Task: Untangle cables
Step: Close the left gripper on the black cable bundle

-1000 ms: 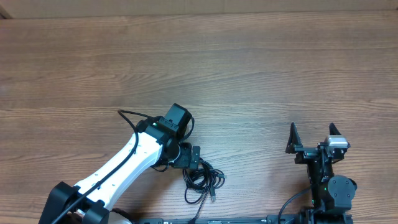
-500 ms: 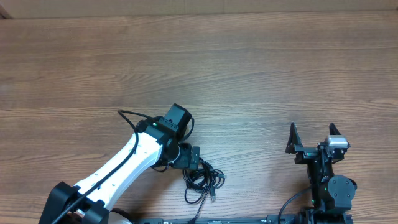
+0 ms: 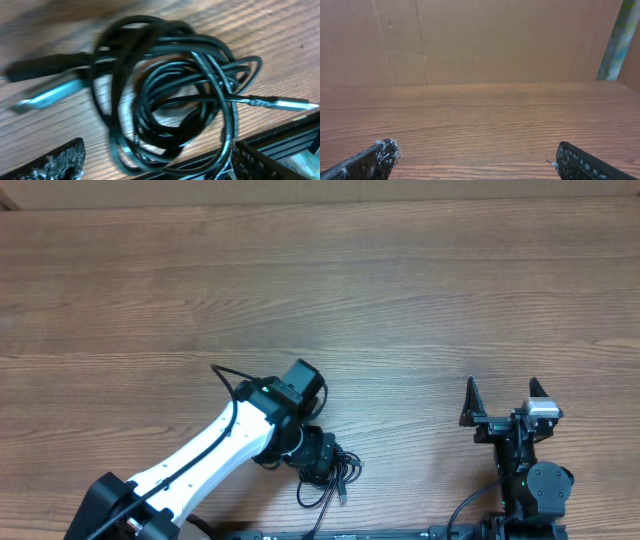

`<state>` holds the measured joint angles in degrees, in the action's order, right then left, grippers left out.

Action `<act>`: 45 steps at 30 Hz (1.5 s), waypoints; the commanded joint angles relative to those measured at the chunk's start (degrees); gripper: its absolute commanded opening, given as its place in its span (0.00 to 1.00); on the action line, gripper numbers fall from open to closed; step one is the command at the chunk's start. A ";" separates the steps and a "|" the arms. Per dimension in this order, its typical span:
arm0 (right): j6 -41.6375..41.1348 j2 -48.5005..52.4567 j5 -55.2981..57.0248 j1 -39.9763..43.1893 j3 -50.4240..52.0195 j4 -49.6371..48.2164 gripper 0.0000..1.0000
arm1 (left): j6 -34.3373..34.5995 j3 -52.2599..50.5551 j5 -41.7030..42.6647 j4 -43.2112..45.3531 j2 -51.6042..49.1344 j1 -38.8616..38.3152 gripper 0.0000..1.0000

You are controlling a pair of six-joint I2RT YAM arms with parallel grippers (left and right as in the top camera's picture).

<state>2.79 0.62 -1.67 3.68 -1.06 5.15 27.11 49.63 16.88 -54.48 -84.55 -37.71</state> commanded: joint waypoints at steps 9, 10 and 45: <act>0.09 -0.46 0.07 -0.20 0.59 -0.35 1.00 | 6.80 -0.81 0.24 3.15 -0.46 -2.23 0.67; 0.11 -0.46 0.07 -0.20 0.59 -0.35 1.00 | 6.82 -0.90 -0.17 3.15 -0.46 -2.25 0.67; 0.11 -0.46 0.07 -0.20 0.59 -0.35 1.00 | -18.64 11.15 -0.98 9.99 8.39 -2.38 0.04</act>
<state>2.79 0.62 -1.67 3.70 -1.06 5.15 14.96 54.65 16.08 -42.17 -79.75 -39.79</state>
